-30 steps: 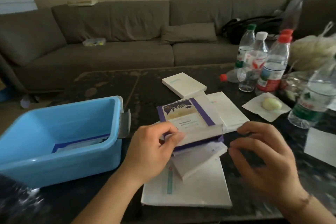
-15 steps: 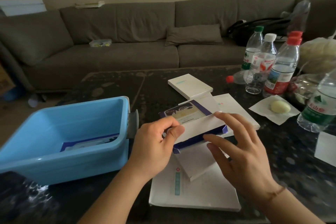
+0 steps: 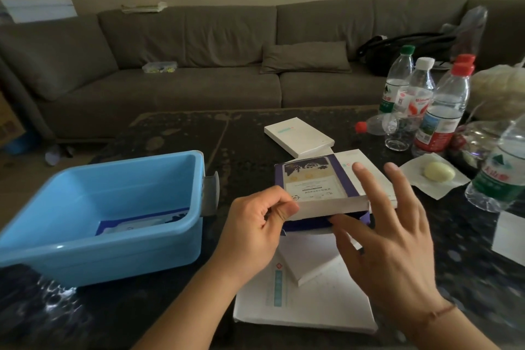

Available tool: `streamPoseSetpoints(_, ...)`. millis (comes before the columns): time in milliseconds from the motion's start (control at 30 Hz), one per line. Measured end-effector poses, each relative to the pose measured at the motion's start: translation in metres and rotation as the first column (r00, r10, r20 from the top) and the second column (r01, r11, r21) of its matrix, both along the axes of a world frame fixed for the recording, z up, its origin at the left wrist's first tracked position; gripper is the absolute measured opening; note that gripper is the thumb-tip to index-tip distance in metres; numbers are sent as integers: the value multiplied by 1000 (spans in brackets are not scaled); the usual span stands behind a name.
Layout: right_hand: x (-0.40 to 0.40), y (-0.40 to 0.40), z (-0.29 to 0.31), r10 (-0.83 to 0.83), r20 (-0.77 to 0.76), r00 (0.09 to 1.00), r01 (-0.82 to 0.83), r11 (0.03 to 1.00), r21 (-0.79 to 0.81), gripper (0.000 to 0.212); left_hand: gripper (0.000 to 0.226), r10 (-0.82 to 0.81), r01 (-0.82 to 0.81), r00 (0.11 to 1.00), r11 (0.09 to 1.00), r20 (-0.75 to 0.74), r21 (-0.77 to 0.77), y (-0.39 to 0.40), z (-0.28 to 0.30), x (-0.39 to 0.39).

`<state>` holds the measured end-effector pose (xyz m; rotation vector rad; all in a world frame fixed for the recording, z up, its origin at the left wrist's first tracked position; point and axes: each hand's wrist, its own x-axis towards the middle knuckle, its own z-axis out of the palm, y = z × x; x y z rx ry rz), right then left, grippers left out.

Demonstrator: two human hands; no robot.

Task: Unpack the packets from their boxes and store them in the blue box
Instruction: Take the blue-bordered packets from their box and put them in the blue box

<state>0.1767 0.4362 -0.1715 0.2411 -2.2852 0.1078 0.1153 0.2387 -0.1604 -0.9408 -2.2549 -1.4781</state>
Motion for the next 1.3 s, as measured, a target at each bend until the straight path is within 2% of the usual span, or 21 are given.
streamPoseSetpoints(100, 1, 0, 0, -65, 58, 996, 61, 996, 65, 13, 28, 4, -4, 1000, 1000, 7, -18, 1, -3, -1)
streamPoseSetpoints(200, 1, 5, 0, -54, 56, 997, 48, 993, 107, 13, 21, 11, -9, 999, 999, 53, -40, 2, -4, -1)
streamPoseSetpoints(367, 9, 12, -1, 168, -27, 985, -161, 973, 166, 15, 26, 19, -11, 984, 999, 175, -47, 7, -2, 0)
streamPoseSetpoints(467, 19, 11, -1, 336, -43, 941, -324, 928, 183, 7, 29, 8, 21, 965, 994, 262, -111, 6, -1, -1)
streamPoseSetpoints(533, 25, 10, 2, 429, -54, 902, -413, 892, 182, 14, 29, 2, 39, 948, 992, 317, -124, 5, -1, -2)
streamPoseSetpoints(667, 35, 10, 10, 518, -44, 854, -503, 844, 187, 19, 28, -37, 82, 929, 991, 368, -106, 0, 0, -1)
streamPoseSetpoints(800, 55, 9, 25, 590, -44, 806, -583, 805, 105, 18, 16, -68, 115, 921, 988, 383, -101, -3, 1, 1)
streamPoseSetpoints(867, 63, -2, 35, 543, -145, 827, -557, 825, -88, 10, 7, -80, 124, 928, 988, 364, -98, -3, 5, 4)
streamPoseSetpoints(900, 64, -7, 41, 456, -210, 865, -498, 835, -236, 12, 7, -93, 128, 929, 989, 358, -75, -4, 10, 7)
streamPoseSetpoints(933, 61, -11, 48, 342, -254, 905, -420, 810, -408, 11, 12, -115, 136, 928, 990, 356, -33, -4, 16, 11)
streamPoseSetpoints(967, 54, -13, 55, 252, -263, 931, -362, 727, -583, 6, 19, -151, 145, 917, 989, 369, 44, -5, 22, 13)
streamPoseSetpoints(1000, 45, -12, 61, 212, -236, 948, -317, 602, -733, 4, 26, -212, 161, 883, 975, 419, 155, -7, 26, 15)
streamPoseSetpoints(1033, 36, -9, 65, 207, -181, 961, -261, 474, -841, 6, 41, -312, 194, 810, 942, 497, 275, -11, 29, 15)
streamPoseSetpoints(1067, 27, -5, 68, 223, -114, 968, -195, 385, -902, 8, 59, -416, 232, 706, 900, 573, 369, -16, 32, 14)
streamPoseSetpoints(1100, 19, -2, 70, 241, -41, 970, -121, 330, -936, 8, 69, -482, 287, 614, 874, 626, 392, -20, 33, 15)
streamPoseSetpoints(1133, 16, -1, 72, 258, 20, 966, -57, 288, -956, 6, 66, -493, 342, 566, 869, 661, 357, -24, 36, 16)
streamPoseSetpoints(1233, 10, -7, 67, 338, 94, 937, 47, 143, -989, 17, 41, -409, 373, 559, 901, 722, 222, -28, 38, 17)
streamPoseSetpoints(1300, 8, -7, 65, 406, 109, 907, 93, 58, -994, 26, 35, -364, 350, 577, 919, 731, 182, -32, 42, 17)
